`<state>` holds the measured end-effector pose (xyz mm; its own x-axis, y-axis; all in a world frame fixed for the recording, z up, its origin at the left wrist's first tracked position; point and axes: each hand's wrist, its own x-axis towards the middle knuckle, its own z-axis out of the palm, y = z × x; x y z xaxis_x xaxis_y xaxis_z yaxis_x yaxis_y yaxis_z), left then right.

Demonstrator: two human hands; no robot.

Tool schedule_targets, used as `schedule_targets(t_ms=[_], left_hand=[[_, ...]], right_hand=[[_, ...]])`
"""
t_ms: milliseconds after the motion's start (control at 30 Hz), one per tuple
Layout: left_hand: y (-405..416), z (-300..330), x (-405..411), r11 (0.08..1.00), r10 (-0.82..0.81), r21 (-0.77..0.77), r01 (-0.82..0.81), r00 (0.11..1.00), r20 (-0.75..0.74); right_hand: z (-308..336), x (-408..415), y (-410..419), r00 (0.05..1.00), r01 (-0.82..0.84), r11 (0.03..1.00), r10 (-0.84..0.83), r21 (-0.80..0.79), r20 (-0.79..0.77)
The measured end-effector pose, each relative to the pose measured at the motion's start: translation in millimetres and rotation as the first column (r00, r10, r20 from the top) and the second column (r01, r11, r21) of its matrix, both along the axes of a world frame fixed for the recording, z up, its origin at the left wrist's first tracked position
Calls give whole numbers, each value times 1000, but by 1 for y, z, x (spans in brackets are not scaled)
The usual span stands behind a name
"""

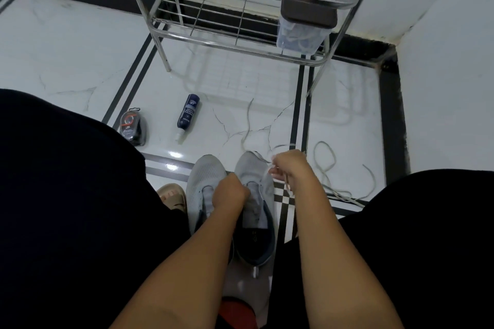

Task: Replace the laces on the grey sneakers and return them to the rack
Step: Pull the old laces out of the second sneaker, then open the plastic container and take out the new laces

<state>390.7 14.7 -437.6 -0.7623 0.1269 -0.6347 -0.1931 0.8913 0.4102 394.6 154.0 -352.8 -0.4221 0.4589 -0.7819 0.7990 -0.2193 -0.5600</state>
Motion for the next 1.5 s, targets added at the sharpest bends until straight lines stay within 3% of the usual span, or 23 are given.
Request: schedule_targets(t_ms=[100, 167, 233, 367, 467, 500, 567, 667, 733, 800, 867, 933, 1000, 1033, 1067, 1133, 1167, 1233, 1300, 1367, 1433, 1500], left_hand=[[12, 15, -18, 976, -65, 198, 89, 990, -122], [21, 26, -32, 940, -171, 267, 213, 970, -172], [29, 48, -42, 876, -226, 390, 284, 956, -187], [28, 112, -56, 775, -245, 595, 214, 969, -30], [17, 170, -71, 751, -285, 626, 211, 958, 19], [13, 186, -76, 757, -292, 617, 214, 956, 26], [7, 210, -84, 745, -294, 641, 181, 953, 73], [1, 226, -88, 659, -232, 752, 2, 952, 201], [0, 227, -88, 534, -137, 828, -171, 949, 285], [1, 226, -88, 380, -18, 867, -323, 934, 356], [-1, 223, -92, 255, 111, 872, -419, 908, 404], [-8, 220, -102, 164, 261, 845, -509, 849, 460], [-21, 209, -115, 91, 422, 770, -631, 725, 545], [-27, 199, -118, 82, 484, 724, -685, 662, 572], [-31, 189, -119, 115, 528, 682, -722, 626, 574], [-28, 166, -110, 275, 521, 606, -747, 645, 559], [-23, 156, -100, 393, 470, 568, -723, 689, 552], [-12, 140, -75, 660, 319, 490, -569, 803, 504], [-3, 125, -58, 841, 143, 425, -336, 895, 423], [0, 112, -50, 963, -70, 269, -4, 962, 265], [-4, 104, -46, 941, -331, -52, 334, 941, 71], [-12, 100, -41, 826, -503, -288, 484, 864, 10]], right_hand=[[49, -6, 0, 931, -364, 923, 355, -126, -89], [81, -7, 7, 892, -436, 893, 412, -113, -188], [111, -3, 20, 877, -405, 912, 371, -57, -304], [138, 0, 58, 872, 83, 996, -83, -20, -482], [128, 6, 83, 689, 517, 855, -440, -34, -576], [119, 9, 87, 645, 601, 799, -495, -13, -582], [104, 14, 82, 644, 654, 754, -511, 63, -569], [86, 12, 48, 739, 477, 878, -375, 40, -560], [80, 6, 16, 807, 155, 988, -139, -21, -574], [71, 2, -12, 823, -214, 974, 138, -76, -551], [59, 4, -31, 784, -417, 908, 335, -45, -523], [57, 6, -32, 763, -381, 924, 333, 31, -554], [63, 5, -21, 774, -204, 979, 148, -21, -616], [68, 4, -13, 760, -95, 988, -8, -123, -650], [73, 3, -4, 717, 9, 962, -195, -272, -669], [80, 2, 9, 555, 155, 801, -555, -578, -619], [81, 0, 13, 482, 197, 716, -666, -670, -569], [77, -2, 15, 436, 301, 619, -766, -725, -473], [67, -2, 16, 518, 466, 630, -763, -621, -386], [51, 0, 23, 707, 548, 774, -631, -316, -319], [40, 1, 33, 840, 505, 863, -493, -5, -226], [31, 3, 48, 884, 466, 848, -438, 252, -162]])
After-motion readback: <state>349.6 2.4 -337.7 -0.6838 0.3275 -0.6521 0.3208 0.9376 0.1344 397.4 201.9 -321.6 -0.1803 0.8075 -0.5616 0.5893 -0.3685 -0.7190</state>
